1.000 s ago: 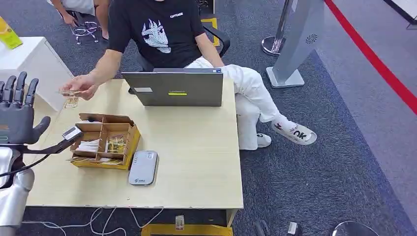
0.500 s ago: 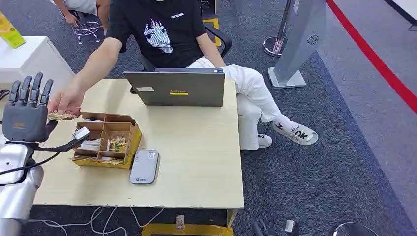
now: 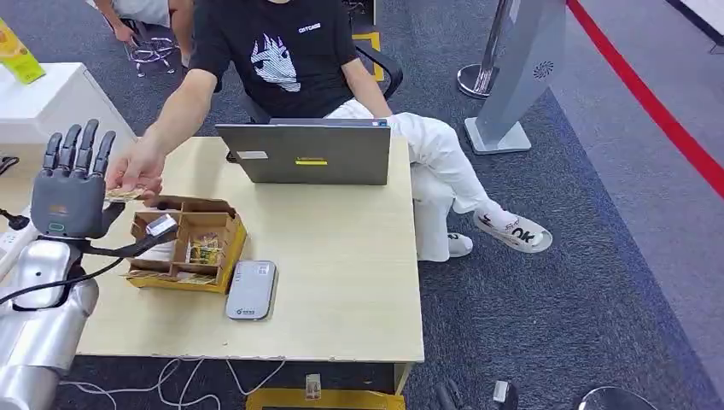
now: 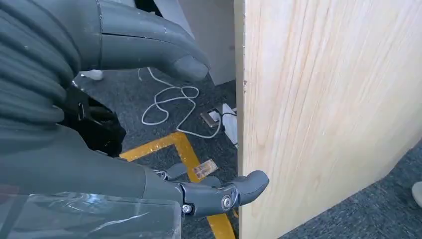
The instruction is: Pass the card to the sensor for recognition and then transmit it.
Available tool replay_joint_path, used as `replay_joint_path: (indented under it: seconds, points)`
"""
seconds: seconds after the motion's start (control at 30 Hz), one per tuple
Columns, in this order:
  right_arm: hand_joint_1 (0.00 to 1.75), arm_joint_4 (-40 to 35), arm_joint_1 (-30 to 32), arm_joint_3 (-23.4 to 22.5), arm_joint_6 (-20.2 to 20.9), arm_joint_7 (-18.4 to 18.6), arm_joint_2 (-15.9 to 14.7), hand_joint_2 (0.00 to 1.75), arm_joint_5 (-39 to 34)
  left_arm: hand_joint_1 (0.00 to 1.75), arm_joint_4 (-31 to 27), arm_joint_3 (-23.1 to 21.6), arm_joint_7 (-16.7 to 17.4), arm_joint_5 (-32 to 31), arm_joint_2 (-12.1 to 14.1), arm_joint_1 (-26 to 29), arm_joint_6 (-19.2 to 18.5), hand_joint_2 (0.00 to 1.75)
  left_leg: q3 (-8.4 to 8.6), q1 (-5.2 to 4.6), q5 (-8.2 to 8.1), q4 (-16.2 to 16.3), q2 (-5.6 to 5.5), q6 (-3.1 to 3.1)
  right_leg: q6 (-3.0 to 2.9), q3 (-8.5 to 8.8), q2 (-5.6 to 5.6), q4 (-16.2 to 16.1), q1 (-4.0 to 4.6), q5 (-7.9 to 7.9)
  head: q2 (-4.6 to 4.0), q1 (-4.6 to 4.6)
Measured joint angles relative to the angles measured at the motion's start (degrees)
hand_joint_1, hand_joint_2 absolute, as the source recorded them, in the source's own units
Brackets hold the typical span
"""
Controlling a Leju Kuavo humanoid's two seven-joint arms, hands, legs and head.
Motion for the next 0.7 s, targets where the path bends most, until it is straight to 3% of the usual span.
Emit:
replay_joint_path:
  seconds: [0.03, 0.07, 0.1, 0.7]
  points:
    - [0.00, 0.0, 0.0, 0.0, 0.0, 0.0, 0.0, 1.75, 0.0, 0.00, 0.0, 0.0, 0.0, 0.0, -0.1, 0.0, 0.0, 1.75, 0.00, 0.00, 0.00, 0.0, 0.00, 0.00, 0.00, 0.00, 0.00, 0.0, 0.00, 0.00, 0.00, 0.00]
    - [0.00, 0.0, 0.0, 0.0, 0.0, 0.0, 0.0, 1.75, 0.0, 0.33, 0.0, 0.0, 0.0, 0.1, -0.2, 0.0, 0.0, 1.75, 0.00, 0.00, 0.01, 0.0, 0.00, 0.01, 0.00, 0.00, 0.00, 0.0, 0.00, 0.00, 0.00, 0.00]
    - [0.00, 0.0, 0.0, 0.1, 0.0, 0.0, 0.0, 1.75, 0.0, 1.75, 0.0, 0.0, 0.0, 0.3, -0.3, 0.0, 0.0, 1.75, 0.00, 0.00, 0.02, 0.0, 0.00, 0.02, 0.00, 0.00, 0.00, 0.0, 0.00, 0.00, 0.00, 0.00]
    - [0.00, 0.0, 0.2, 0.4, -0.8, -0.2, 0.0, 1.75, -0.6, 1.75, -1.9, 0.0, 0.1, 1.5, -1.2, 0.1, 2.6, 1.75, -0.02, 0.00, 0.02, 0.0, -0.02, 0.02, 0.01, 0.02, -0.01, 0.0, 0.00, 0.01, 0.00, 0.04]
